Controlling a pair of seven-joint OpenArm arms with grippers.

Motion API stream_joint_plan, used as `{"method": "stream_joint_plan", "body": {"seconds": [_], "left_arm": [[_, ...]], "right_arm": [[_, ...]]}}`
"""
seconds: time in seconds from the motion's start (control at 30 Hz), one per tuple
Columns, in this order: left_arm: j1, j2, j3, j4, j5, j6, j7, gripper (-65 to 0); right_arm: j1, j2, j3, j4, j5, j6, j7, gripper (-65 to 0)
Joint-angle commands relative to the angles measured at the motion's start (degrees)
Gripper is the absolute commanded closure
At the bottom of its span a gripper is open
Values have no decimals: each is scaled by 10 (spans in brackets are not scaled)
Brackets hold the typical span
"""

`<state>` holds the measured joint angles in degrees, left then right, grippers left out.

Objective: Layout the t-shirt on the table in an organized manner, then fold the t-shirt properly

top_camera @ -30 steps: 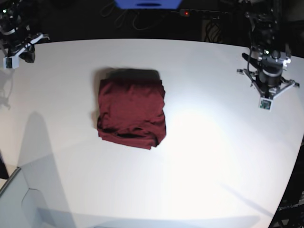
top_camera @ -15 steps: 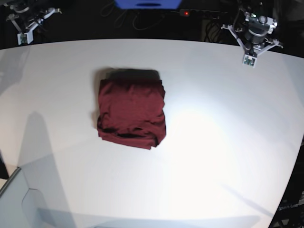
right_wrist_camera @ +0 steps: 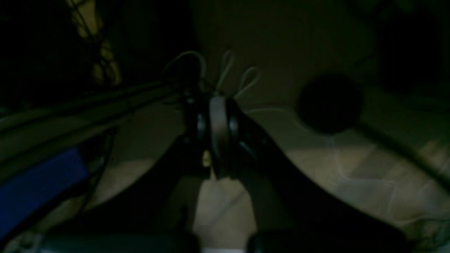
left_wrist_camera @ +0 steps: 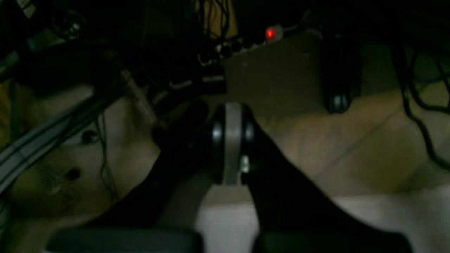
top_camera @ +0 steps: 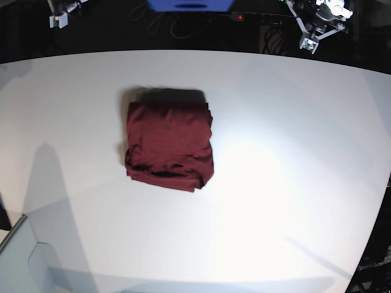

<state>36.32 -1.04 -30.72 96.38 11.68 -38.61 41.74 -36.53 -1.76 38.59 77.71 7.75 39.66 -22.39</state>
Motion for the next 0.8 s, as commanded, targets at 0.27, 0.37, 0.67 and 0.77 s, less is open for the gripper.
{"method": "stream_joint_plan", "body": {"seconds": [0.27, 0.37, 0.67, 0.77], "left_arm": [[-10, -9, -11, -254, 1, 7, -168, 0], [-60, -32, -43, -376, 2, 7, -214, 0], [-194, -78, -53, -733, 8, 82, -447, 0], [-222, -77, -40, -785, 8, 122, -479, 0]], "right_arm": [[16, 16, -63, -167, 6, 3, 159, 0], [42, 17, -65, -233, 6, 3, 187, 0], [145, 28, -74, -499, 6, -7, 365, 0], [165, 29, -142, -574, 6, -85, 442, 0]]}}
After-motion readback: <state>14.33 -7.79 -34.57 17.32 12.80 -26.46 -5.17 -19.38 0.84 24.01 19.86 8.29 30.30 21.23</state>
